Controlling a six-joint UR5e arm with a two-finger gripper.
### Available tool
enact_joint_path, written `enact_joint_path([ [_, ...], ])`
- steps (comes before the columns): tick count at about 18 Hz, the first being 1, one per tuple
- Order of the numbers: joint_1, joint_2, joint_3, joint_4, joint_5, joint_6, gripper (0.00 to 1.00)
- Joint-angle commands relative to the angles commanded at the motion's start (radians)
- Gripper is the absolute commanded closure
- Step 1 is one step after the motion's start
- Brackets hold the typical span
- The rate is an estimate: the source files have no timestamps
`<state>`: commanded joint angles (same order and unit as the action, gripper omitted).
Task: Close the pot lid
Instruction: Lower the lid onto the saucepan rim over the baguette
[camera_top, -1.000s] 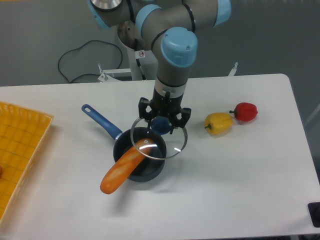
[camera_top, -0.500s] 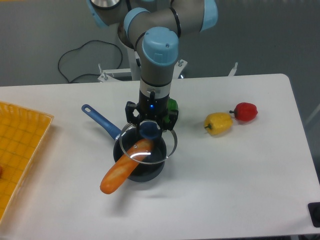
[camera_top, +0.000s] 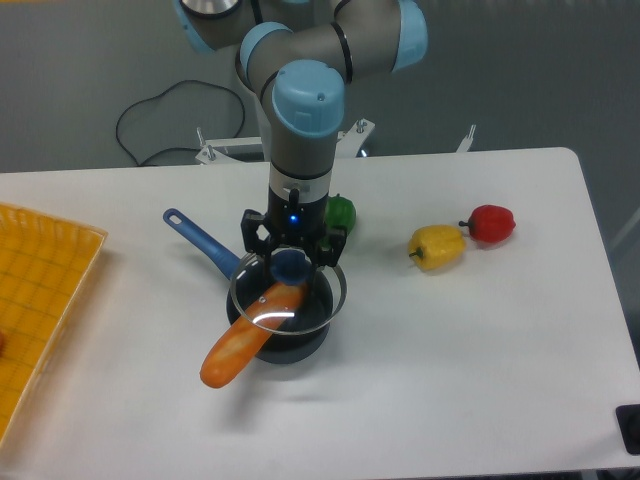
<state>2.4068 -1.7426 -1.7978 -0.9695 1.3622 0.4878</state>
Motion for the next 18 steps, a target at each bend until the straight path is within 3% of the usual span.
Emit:
enact_joint_path([
  [4,-0.005,-0.015,-0.028,0.051,0.0,-0.002,0.6],
  [10,-0.028,-0.009,-0.071,0.078,-0.002,-0.003,0.6],
  [18,-0.049,-0.006,-0.074,0.084,-0.003,-0.041,0.6],
])
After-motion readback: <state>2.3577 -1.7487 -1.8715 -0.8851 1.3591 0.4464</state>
